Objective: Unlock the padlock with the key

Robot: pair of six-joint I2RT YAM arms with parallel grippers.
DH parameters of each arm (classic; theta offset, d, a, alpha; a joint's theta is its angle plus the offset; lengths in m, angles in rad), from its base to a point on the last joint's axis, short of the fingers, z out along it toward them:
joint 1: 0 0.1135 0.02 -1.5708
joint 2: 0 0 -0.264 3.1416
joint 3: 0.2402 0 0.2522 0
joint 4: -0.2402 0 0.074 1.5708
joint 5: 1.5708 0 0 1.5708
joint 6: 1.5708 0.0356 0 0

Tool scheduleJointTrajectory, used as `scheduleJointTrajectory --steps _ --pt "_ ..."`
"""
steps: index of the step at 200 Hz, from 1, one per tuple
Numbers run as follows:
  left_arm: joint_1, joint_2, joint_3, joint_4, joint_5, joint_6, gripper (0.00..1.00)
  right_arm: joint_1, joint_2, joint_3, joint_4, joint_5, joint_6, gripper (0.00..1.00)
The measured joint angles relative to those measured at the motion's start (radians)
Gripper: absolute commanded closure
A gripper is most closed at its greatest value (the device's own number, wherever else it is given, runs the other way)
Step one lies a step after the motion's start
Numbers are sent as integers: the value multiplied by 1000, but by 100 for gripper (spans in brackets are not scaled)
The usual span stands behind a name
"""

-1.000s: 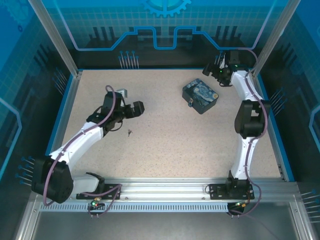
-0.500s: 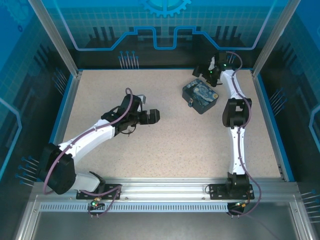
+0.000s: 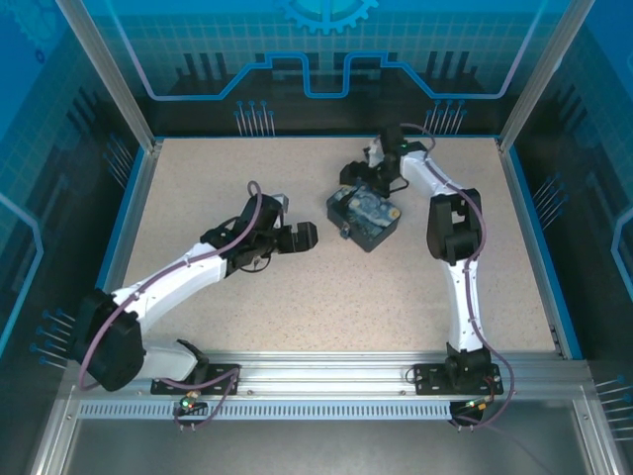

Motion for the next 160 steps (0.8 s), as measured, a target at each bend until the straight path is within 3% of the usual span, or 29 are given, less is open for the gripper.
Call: scheduleJointTrajectory --steps 19,45,83,134,160 --pt "-10 -55 -46 5 -12 -24 1 80 -83 -106 52 -8 21 5" --pt "-22 -135 -117 14 -23 -56 1 168 -132 -118 93 6 42 2" --pt "-24 -183 -156 19 -45 -84 1 177 -262 -175 111 118 63 0" --pt "-23 -128 -143 21 -119 -86 1 206 -713 -574 194 350 68 0" --pt "-13 -57 -87 14 -144 -79 1 268 -890 -805 253 384 114 0"
